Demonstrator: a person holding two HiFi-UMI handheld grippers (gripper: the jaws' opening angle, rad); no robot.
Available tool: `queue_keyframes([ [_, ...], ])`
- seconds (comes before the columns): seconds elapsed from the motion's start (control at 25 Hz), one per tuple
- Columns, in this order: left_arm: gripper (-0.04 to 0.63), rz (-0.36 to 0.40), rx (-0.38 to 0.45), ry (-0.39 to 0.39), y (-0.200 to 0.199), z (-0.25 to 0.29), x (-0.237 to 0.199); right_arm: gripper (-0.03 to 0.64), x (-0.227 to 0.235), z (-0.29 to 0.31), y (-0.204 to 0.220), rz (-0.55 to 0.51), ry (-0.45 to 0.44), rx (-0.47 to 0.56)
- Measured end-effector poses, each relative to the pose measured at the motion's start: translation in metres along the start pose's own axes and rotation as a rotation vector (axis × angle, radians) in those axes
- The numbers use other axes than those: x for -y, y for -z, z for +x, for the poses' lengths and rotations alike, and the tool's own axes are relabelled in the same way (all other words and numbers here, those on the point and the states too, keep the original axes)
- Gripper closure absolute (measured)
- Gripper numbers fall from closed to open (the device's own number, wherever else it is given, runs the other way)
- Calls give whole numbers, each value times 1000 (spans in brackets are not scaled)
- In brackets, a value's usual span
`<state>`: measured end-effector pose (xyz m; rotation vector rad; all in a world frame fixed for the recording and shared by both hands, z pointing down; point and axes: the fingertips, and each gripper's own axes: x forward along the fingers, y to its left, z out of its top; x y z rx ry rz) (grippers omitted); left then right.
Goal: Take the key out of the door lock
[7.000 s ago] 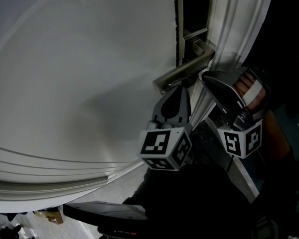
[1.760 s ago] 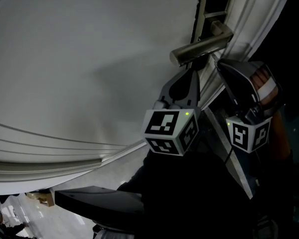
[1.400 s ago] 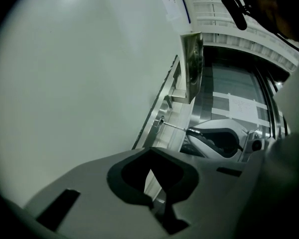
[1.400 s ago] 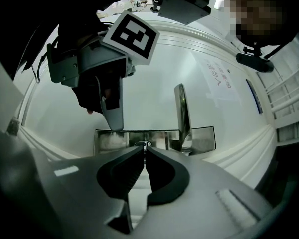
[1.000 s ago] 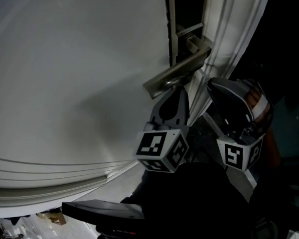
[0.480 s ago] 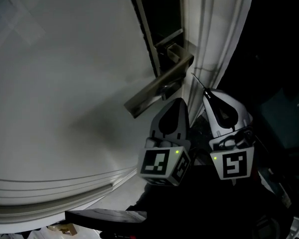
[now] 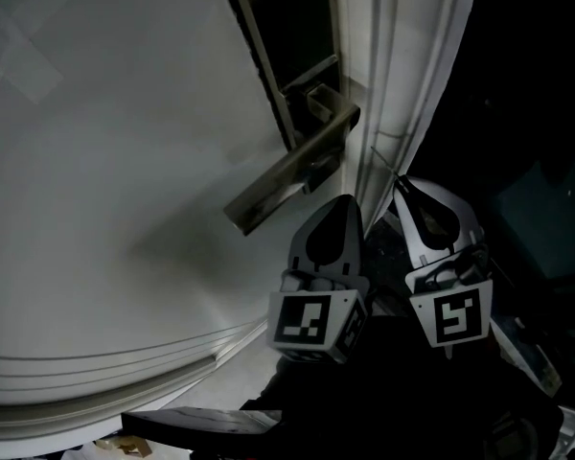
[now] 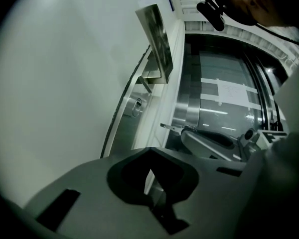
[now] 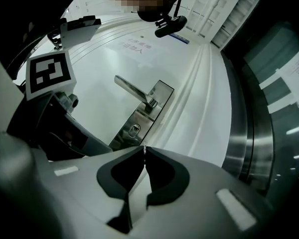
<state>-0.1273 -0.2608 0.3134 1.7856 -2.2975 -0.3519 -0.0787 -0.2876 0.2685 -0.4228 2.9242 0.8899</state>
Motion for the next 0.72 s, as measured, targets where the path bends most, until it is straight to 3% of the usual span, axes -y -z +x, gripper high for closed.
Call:
queue_keyframes([
  [0.72, 595, -3, -12, 15, 3, -2, 5, 604, -4, -4, 1, -22, -15, -22],
])
